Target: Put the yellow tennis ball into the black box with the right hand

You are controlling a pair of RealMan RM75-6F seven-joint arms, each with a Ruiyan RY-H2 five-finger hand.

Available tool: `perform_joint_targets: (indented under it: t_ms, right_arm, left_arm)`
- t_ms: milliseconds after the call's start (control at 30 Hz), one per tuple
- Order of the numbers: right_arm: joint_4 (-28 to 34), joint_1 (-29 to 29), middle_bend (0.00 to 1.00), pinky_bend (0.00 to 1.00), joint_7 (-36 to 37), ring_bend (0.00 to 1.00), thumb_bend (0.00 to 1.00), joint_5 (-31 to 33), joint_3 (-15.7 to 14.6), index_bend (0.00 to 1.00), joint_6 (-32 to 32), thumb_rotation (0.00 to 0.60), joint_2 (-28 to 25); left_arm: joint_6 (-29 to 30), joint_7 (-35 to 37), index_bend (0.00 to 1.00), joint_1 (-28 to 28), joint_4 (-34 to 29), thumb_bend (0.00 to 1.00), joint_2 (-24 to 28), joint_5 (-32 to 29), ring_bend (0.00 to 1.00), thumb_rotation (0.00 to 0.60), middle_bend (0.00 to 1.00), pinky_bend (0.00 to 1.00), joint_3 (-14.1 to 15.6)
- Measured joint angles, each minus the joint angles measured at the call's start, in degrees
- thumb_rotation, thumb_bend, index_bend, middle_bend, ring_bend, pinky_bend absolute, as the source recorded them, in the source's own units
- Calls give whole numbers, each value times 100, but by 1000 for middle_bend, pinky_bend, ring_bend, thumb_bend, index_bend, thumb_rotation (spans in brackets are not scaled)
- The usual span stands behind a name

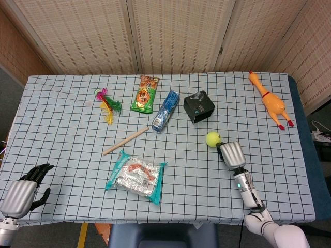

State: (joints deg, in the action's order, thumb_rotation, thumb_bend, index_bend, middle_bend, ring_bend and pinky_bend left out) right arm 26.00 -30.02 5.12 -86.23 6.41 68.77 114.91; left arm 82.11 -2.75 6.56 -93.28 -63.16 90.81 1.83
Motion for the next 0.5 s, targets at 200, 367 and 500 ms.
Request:
perform_joint_targets:
  t_ms: [200,367,500]
  right_arm:
    - [-286,-193,780,779,77,732,1000,57,77,817,-65,600,141]
    - [-518,-357,780,779,116,732,1000,112,140,817,-143,600,228]
    - [-680,-419,780,779,146,732,1000,140,143,817,-249,600,281]
  left_arm:
    - [-39,-25,164,16,-9,460,-7,-29,155,600,136,420,-5]
    - [-63,-37,163,27,-7,459,-17,-34,155,600,136,421,-2]
    - [-90,-39,164,39,-9,460,-17,-60,155,600,135,421,-7]
